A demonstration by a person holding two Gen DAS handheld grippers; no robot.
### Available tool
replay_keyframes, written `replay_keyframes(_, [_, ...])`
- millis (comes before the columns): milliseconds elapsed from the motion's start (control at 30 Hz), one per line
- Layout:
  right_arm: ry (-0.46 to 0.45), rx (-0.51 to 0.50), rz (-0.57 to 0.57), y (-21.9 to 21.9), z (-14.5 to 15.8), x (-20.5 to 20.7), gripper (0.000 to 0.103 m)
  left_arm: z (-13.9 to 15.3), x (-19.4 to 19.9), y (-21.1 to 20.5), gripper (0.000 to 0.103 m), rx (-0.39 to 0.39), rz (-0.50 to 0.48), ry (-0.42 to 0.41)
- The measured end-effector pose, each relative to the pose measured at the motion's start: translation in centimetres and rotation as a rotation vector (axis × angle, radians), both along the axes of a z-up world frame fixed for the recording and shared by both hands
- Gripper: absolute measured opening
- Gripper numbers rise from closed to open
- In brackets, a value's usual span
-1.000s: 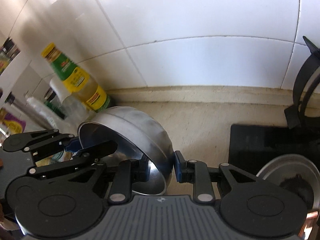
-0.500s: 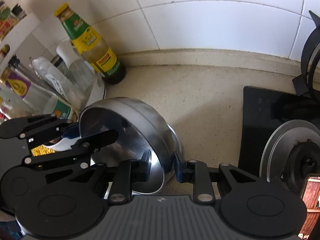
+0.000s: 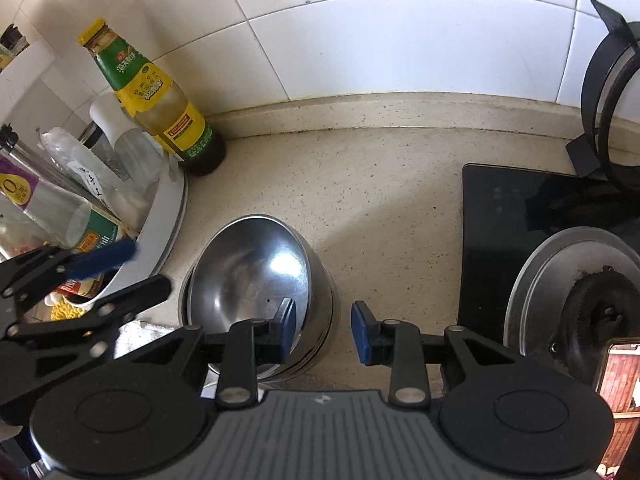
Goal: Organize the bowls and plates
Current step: 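Carry the bowl onto the two stacked bowls and open both tools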
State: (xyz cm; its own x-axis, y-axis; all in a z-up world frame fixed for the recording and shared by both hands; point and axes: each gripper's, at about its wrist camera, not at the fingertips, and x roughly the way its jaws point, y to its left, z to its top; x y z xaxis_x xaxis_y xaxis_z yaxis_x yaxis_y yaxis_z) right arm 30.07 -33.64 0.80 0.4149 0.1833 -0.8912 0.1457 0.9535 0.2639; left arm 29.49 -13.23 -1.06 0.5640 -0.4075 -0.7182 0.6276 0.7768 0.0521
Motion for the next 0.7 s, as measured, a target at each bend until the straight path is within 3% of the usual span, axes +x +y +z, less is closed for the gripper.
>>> replay_keyframes(133, [0.005, 0.036, 0.010, 0.4, -0.5, 0.7, 0.049, -0.4, -0.9, 1.5, 0.059, 0.004, -0.029, -0.022])
replay_keyframes(200, [-0.013, 0.048, 0.008, 0.6, -0.5, 1.2, 0.055, -1.0, -1.0, 2.1, 0.067, -0.004, -0.040, -0.001])
replay_keyframes(367, [-0.155, 0.033, -0.104, -0.4, -0.7, 1.9, 0.056, -2.3, -1.0, 4.0, 0.072, -0.039, -0.030, 0.016])
replay_keyframes(433, [-0.168, 0.062, -0.126, -0.8, -1.3, 2.2, 0.056, -2.5, -0.7, 4.6, 0.072, -0.090, 0.005, 0.010])
replay_keyframes(533, [-0.144, 0.051, -0.119, -0.3, -2.1, 2.3, 0.056, -2.7, 0.2, 5.0, 0.070, -0.229, 0.045, 0.031])
replay_keyframes(600, [-0.103, 0.032, -0.124, 0.0, -3.0, 2.3, 0.056, -3.7, 0.5, 4.5, 0.066, -0.211, 0.054, 0.040])
replay_keyframes(700, [-0.080, 0.089, -0.122, -0.1, -4.0, 1.9, 0.056, -5.6, 0.4, 3.8, 0.067, -0.147, 0.013, 0.048])
